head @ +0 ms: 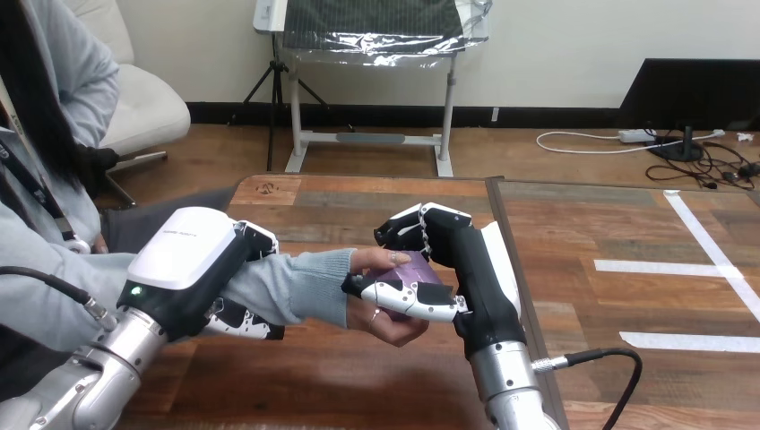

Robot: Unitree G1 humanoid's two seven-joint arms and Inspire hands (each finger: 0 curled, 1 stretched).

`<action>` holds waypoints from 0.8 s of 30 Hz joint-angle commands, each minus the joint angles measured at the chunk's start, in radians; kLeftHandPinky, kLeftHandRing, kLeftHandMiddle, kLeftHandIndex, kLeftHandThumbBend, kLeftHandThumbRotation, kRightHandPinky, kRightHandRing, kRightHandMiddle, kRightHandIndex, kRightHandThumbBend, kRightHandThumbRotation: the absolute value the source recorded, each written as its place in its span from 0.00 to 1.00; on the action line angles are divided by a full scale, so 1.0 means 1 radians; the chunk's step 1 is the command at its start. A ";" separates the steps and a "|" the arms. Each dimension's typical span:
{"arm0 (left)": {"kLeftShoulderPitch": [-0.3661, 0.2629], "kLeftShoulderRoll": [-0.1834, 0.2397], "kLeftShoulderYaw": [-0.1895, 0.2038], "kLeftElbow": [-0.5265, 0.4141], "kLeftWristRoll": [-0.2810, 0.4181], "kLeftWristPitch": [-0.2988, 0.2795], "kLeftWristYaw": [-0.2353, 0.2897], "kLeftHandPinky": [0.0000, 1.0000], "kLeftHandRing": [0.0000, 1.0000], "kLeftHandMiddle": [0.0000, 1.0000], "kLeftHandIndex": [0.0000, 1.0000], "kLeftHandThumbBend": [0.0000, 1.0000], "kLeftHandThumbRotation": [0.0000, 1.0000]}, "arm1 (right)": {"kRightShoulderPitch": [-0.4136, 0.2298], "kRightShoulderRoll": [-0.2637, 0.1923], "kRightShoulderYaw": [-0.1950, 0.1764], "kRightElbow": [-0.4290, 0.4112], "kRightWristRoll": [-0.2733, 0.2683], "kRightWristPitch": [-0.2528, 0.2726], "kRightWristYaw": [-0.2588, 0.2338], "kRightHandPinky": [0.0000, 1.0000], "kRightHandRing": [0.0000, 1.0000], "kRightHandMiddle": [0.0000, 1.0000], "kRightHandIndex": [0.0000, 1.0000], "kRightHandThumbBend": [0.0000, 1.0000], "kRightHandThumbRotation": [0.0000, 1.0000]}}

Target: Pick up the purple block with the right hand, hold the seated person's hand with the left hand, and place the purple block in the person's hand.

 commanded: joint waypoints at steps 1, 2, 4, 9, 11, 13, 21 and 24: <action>-0.054 -0.026 0.038 -0.048 -0.032 -0.036 0.041 0.24 0.26 0.30 0.29 0.89 0.01 | -0.061 0.006 0.009 -0.035 -0.017 -0.001 -0.002 0.27 0.31 0.39 0.46 0.85 0.00; -0.054 -0.026 0.038 -0.047 -0.032 -0.037 0.042 0.24 0.26 0.30 0.29 0.89 0.01 | -0.061 0.005 0.009 -0.035 -0.019 -0.001 -0.003 0.27 0.31 0.39 0.46 0.85 0.00; -0.053 -0.026 0.038 -0.046 -0.032 -0.038 0.042 0.24 0.26 0.30 0.29 0.89 0.01 | -0.062 0.004 0.008 -0.037 -0.022 0.006 -0.005 0.27 0.31 0.39 0.46 0.85 0.00; -0.052 -0.025 0.037 -0.045 -0.027 -0.034 0.050 0.25 0.26 0.30 0.30 0.90 0.01 | -0.065 0.005 0.003 -0.034 -0.021 0.007 -0.006 0.27 0.31 0.39 0.46 0.86 0.00; -0.051 -0.024 0.036 -0.047 -0.026 -0.034 0.051 0.25 0.27 0.31 0.31 0.90 0.02 | -0.066 0.005 0.003 -0.033 -0.020 0.007 -0.005 0.28 0.32 0.40 0.46 0.86 0.00; -0.050 -0.022 0.035 -0.052 -0.021 -0.031 0.055 0.25 0.27 0.31 0.31 0.90 0.03 | -0.068 0.004 0.002 -0.035 -0.021 0.011 -0.006 0.28 0.33 0.40 0.46 0.86 0.00; -0.041 -0.020 0.039 -0.068 -0.027 -0.037 0.057 0.31 0.32 0.37 0.38 0.93 0.07 | -0.077 0.003 -0.003 -0.027 -0.007 0.017 0.009 0.37 0.43 0.50 0.53 0.90 0.00; -0.036 -0.020 0.042 -0.079 -0.028 -0.039 0.062 0.33 0.35 0.39 0.41 0.94 0.08 | -0.078 0.001 -0.004 -0.028 0.005 0.023 0.026 0.43 0.50 0.55 0.57 0.92 0.00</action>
